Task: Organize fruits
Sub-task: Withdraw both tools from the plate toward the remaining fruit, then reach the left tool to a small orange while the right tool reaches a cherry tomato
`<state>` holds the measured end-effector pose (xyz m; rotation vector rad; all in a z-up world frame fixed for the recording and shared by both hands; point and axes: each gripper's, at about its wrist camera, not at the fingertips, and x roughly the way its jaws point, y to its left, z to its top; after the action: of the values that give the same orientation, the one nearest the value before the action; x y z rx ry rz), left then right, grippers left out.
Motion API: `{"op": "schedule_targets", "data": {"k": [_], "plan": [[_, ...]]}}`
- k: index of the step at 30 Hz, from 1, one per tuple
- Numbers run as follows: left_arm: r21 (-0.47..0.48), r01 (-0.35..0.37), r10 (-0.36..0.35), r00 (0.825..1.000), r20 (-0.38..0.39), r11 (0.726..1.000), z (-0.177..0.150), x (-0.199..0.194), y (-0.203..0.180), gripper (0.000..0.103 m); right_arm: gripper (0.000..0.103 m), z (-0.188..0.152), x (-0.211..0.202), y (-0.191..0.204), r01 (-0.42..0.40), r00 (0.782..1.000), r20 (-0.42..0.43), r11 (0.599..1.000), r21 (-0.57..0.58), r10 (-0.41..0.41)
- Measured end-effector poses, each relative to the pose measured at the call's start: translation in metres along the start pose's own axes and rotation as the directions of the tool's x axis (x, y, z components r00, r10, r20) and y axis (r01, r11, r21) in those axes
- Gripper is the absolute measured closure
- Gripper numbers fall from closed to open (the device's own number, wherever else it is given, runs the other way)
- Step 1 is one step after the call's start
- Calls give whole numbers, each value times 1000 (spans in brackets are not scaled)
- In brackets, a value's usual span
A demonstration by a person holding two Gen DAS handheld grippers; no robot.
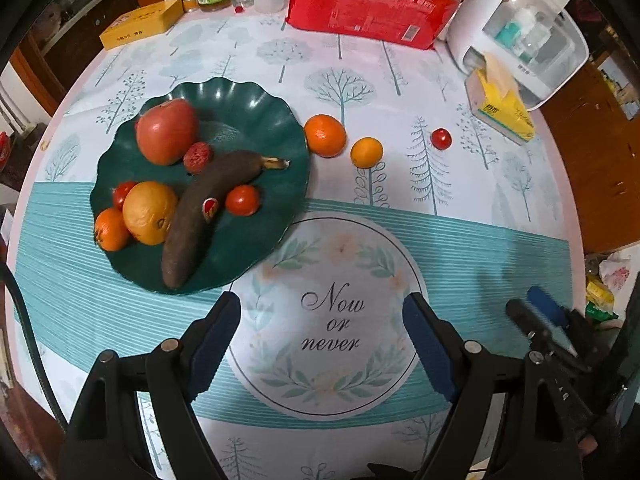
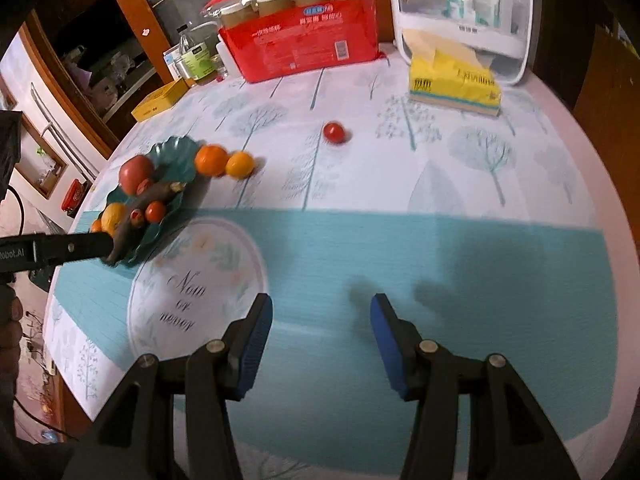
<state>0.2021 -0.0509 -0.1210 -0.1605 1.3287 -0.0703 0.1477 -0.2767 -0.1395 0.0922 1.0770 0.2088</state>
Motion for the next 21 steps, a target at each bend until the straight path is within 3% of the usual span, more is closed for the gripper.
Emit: {"op": "schedule_targets", "data": {"k": [9, 21], "plan": [[-3, -7, 7, 999, -51, 1000, 44, 20, -24, 21, 52, 65, 10, -18, 31, 998, 54, 997, -74, -26], [-26, 12, -12, 1000, -12, 1000, 104, 39, -45, 21, 52, 137, 52, -17, 17, 994, 110, 981, -192, 5]]}}
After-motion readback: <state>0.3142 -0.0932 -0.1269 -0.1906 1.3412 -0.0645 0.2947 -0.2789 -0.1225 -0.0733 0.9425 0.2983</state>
